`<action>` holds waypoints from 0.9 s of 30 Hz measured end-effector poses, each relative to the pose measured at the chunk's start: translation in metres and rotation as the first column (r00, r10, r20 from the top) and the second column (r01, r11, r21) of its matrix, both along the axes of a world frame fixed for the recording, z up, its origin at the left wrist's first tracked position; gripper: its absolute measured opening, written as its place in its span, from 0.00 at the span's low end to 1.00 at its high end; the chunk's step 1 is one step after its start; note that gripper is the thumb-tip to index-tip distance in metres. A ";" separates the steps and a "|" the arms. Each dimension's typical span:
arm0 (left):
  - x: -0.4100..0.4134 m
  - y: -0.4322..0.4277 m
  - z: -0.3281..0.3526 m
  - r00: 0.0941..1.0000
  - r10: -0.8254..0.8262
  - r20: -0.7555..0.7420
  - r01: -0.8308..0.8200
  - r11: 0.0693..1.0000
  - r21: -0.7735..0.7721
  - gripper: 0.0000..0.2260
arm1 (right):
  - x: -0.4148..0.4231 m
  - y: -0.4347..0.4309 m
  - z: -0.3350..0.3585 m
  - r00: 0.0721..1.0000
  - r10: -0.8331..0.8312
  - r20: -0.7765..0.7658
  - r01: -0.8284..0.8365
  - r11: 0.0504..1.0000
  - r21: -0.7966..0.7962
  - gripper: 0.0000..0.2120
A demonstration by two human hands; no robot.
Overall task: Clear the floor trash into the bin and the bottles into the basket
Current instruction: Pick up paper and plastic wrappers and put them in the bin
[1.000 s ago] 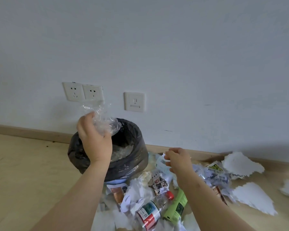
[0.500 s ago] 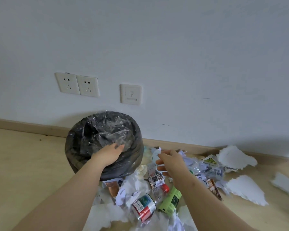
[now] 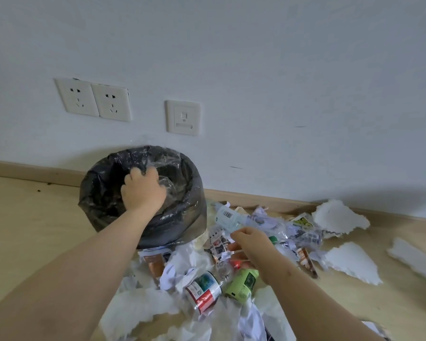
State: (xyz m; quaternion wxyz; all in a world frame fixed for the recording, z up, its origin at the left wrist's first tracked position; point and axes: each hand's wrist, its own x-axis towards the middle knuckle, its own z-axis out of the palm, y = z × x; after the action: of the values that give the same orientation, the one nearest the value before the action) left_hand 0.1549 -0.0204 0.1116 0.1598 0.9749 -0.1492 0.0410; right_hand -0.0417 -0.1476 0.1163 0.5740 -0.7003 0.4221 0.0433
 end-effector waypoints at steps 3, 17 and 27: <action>0.001 -0.001 -0.003 0.974 -0.152 0.166 0.153 0.988 0.005 0.28 | -0.003 -0.002 0.008 1.000 -0.025 0.016 0.024 1.000 0.012 0.05; -0.001 -0.020 0.010 0.951 0.130 -0.280 -0.082 0.981 0.179 0.16 | -0.011 -0.009 -0.014 0.998 0.018 -0.065 -0.018 1.000 -0.012 0.09; -0.111 -0.026 0.008 0.898 -0.410 -0.158 0.329 0.866 -0.376 0.09 | -0.037 -0.029 -0.016 0.938 0.239 -0.252 -0.326 0.858 -0.397 0.12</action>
State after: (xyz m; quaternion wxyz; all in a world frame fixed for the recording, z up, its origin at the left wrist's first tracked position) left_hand 0.0437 -0.0467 0.1191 0.3470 0.8832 -0.3051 -0.0800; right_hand -0.0786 -0.1763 0.1003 0.3478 -0.8569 0.3670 0.1005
